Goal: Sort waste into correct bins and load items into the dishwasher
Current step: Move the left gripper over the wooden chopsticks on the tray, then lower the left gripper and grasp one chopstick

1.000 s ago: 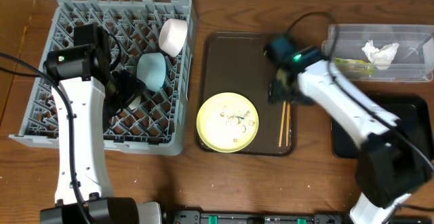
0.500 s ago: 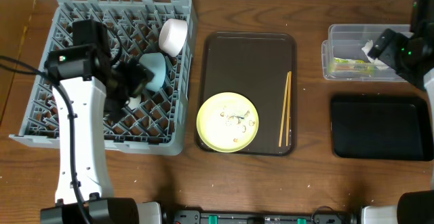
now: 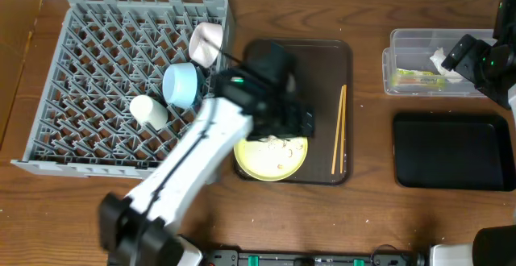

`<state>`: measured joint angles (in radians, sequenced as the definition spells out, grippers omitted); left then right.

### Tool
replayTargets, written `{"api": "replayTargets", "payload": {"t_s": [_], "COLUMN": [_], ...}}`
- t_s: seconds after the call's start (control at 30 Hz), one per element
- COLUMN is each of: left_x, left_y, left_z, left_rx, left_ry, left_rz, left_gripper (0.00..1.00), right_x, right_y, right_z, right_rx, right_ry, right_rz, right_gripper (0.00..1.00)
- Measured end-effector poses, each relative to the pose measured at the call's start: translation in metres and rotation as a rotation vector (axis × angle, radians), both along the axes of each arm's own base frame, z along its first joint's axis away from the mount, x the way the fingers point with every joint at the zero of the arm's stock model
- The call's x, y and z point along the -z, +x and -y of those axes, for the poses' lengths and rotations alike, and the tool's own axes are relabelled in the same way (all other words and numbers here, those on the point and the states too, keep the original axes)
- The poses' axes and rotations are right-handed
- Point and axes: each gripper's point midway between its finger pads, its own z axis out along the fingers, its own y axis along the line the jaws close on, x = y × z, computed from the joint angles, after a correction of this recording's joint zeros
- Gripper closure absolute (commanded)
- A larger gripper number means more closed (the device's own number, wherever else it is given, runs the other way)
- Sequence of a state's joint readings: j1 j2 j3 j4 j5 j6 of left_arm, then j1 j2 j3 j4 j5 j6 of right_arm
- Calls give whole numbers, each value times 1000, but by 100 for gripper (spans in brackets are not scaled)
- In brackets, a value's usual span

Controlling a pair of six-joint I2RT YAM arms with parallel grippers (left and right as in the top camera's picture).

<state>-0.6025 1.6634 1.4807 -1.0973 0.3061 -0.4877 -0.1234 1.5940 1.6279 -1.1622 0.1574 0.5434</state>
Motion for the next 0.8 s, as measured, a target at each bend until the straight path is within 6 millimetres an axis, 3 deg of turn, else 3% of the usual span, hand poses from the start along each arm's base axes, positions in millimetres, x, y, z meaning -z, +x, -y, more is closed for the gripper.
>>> {"api": "replayTargets", "payload": {"t_s": [0.03, 0.17, 0.23, 0.33, 0.4, 0.5, 0.57, 0.67, 0.8], "left_x": [15, 39, 53, 68, 66, 58, 57, 59, 73], "left_y": [-7, -16, -2, 26, 43, 68, 74, 85, 90], "left_z": [4, 5, 21, 57, 77, 98, 97, 93, 90], "left_rx": [46, 153, 196, 184, 145, 67, 26, -66, -100], "left_ry": [64, 279, 373, 351, 294, 214, 218, 237, 262], "left_rz": [-47, -162, -119, 27, 113, 218, 241, 281, 290], "left_gripper": [2, 2, 2, 2, 1, 12, 14, 32, 31], "right_x": [0, 0, 0, 0, 0, 0, 0, 0, 0], "right_y": [0, 0, 0, 0, 0, 0, 0, 0, 0], "right_z": [0, 0, 0, 0, 0, 0, 0, 0, 0], "right_rx": [0, 0, 0, 0, 0, 0, 0, 0, 0], "right_ry": [0, 0, 0, 0, 0, 0, 0, 0, 0], "right_rz": [-1, 0, -1, 0, 0, 0, 0, 0, 0], "right_gripper": [1, 1, 1, 1, 1, 1, 1, 1, 1]}}
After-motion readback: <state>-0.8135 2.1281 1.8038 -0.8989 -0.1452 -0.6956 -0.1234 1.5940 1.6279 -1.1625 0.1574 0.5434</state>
